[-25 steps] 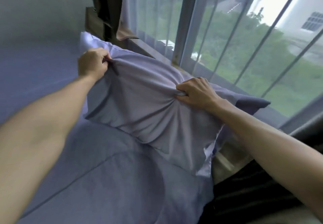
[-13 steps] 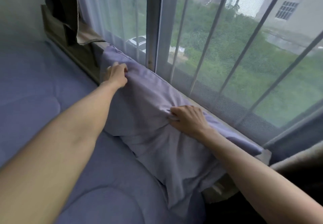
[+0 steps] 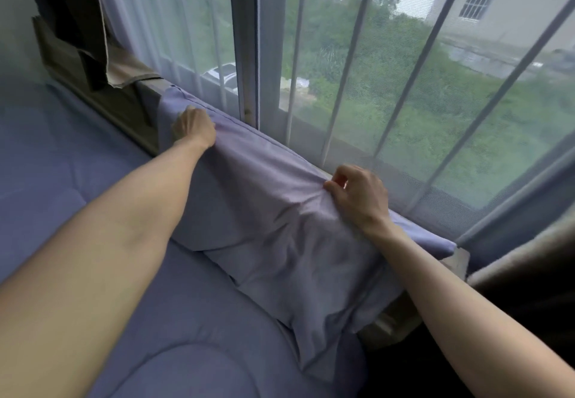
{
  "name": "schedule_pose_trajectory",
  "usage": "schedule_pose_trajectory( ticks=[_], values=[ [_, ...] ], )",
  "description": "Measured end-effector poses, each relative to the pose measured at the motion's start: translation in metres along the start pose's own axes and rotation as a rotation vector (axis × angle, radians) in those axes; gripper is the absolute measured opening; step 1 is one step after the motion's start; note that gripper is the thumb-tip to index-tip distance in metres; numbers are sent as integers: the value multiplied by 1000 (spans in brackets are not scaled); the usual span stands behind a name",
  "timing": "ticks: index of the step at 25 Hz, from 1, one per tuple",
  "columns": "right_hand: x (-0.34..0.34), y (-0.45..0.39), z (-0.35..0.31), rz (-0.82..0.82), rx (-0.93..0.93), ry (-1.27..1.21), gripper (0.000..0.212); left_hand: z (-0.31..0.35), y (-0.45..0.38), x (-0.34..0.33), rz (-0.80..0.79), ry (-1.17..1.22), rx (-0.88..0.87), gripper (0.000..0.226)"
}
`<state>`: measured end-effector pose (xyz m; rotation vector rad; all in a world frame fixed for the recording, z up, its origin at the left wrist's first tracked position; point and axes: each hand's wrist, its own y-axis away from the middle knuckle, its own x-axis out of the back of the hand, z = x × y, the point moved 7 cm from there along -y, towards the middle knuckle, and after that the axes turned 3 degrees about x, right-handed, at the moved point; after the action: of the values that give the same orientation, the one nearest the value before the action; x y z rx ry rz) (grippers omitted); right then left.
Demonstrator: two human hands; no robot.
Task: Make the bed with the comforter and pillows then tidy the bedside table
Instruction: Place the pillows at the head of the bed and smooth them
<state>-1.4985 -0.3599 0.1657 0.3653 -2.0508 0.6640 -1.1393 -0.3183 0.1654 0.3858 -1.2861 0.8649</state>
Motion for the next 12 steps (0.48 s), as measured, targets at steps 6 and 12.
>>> schedule_pose_trajectory(
  ticks=[6,12],
  values=[
    [-4,-5,8,-85,-47,149,20,12,14,6,33,44,50,44],
    [-31,39,-10,-204,84,240,72,67,78,-41,-296,-11,-470,68]
  ],
)
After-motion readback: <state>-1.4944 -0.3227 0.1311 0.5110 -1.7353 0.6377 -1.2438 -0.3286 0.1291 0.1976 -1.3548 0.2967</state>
